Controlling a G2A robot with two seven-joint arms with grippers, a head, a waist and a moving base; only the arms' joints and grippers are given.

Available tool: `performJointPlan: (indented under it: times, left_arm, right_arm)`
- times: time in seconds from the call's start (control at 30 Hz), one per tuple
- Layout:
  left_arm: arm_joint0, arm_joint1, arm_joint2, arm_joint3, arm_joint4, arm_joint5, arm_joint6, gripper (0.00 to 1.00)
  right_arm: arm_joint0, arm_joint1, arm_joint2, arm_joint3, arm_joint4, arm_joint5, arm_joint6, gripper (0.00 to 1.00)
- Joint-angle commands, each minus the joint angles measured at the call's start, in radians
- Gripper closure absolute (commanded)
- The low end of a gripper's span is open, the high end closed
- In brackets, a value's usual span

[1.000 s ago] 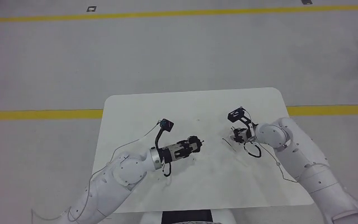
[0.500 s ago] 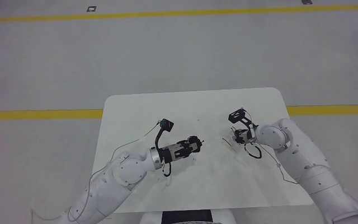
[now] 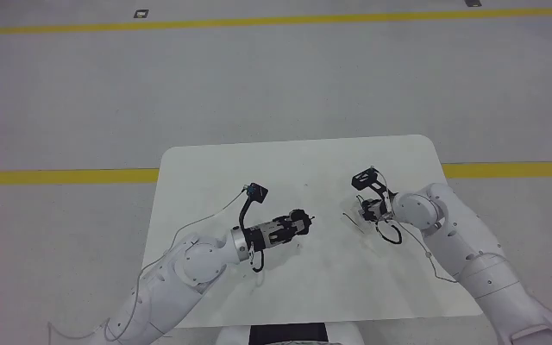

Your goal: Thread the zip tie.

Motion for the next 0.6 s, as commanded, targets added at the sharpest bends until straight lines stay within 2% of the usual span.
performJointPlan:
  times: [0.0, 0.27, 0.47, 0.57]
  left_arm:
    - [0.000, 0.000, 0.000, 0.000, 0.000, 0.000, 0.000, 1.00]
    - [0.000, 0.000, 0.000, 0.000, 0.000, 0.000, 0.000, 1.00]
    - [0.000, 0.000, 0.000, 0.000, 0.000, 0.000, 0.000, 1.00]
    - [0.000, 0.000, 0.000, 0.000, 0.000, 0.000, 0.000, 1.00]
  right_arm:
    - [0.002, -0.001, -0.003, 0.004, 0.001, 0.001, 0.004, 0.85]
    - [0.009, -0.005, -0.009, 0.011, -0.006, 0.006, 0.006, 0.84]
    - [0.002, -0.005, 0.000, -0.004, -0.013, 0.018, -0.009, 0.90]
    - [-0.004, -0.004, 0.006, -0.011, -0.013, 0.019, -0.010, 0.90]
